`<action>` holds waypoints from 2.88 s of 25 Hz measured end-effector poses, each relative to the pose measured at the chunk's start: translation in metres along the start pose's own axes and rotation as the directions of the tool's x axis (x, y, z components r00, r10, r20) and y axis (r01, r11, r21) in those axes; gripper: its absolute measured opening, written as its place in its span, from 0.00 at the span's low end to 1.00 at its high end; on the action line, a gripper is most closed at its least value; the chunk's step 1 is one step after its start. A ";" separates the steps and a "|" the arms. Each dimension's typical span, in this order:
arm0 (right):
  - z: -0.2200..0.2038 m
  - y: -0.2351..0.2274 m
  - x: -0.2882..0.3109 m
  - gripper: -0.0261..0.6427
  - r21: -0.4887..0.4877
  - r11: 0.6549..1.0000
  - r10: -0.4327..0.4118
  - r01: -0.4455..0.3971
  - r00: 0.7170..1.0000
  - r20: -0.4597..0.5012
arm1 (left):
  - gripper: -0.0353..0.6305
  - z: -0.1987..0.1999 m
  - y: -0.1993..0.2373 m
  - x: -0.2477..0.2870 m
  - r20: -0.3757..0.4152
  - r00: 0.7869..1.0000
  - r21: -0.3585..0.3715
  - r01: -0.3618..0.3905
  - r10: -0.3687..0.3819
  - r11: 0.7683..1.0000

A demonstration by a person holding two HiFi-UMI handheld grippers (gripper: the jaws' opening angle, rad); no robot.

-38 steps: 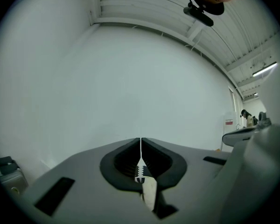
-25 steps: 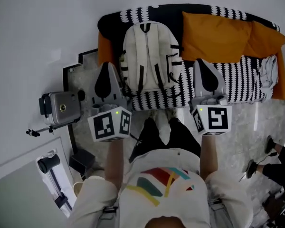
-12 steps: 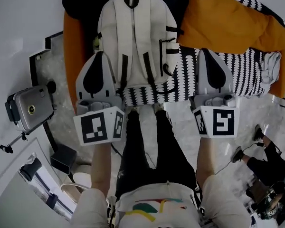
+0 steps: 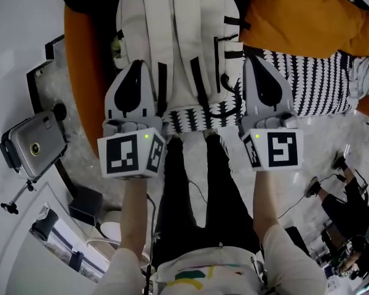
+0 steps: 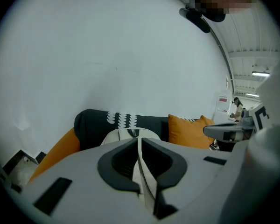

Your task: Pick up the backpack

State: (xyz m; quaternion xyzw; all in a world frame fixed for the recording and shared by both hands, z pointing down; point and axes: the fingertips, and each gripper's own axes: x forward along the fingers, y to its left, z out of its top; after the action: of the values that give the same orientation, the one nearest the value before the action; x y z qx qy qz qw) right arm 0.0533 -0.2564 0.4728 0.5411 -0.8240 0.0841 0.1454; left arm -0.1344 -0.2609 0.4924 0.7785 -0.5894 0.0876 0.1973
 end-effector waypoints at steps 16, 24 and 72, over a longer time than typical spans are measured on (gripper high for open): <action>-0.057 -0.057 0.156 0.48 0.123 0.992 0.038 -0.018 0.986 -0.161 | 0.41 -0.014 0.079 0.131 -0.060 0.998 0.012 0.023 -0.023 1.000; -0.125 -0.081 0.205 0.50 0.140 0.990 0.067 -0.018 0.933 -0.354 | 0.44 -0.078 0.130 0.179 -0.291 0.957 0.032 -0.005 0.014 0.999; -0.150 -0.062 0.196 0.08 -0.015 0.999 0.024 -0.031 0.931 -0.364 | 0.13 -0.093 0.119 0.178 -0.265 0.962 0.162 -0.024 0.067 0.986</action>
State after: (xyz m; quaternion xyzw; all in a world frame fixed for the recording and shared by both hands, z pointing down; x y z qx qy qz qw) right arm 0.0595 -0.4069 0.6780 0.5030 -0.7912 0.1765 0.2997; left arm -0.1876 -0.4076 0.6665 0.7588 -0.5660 0.2434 0.2113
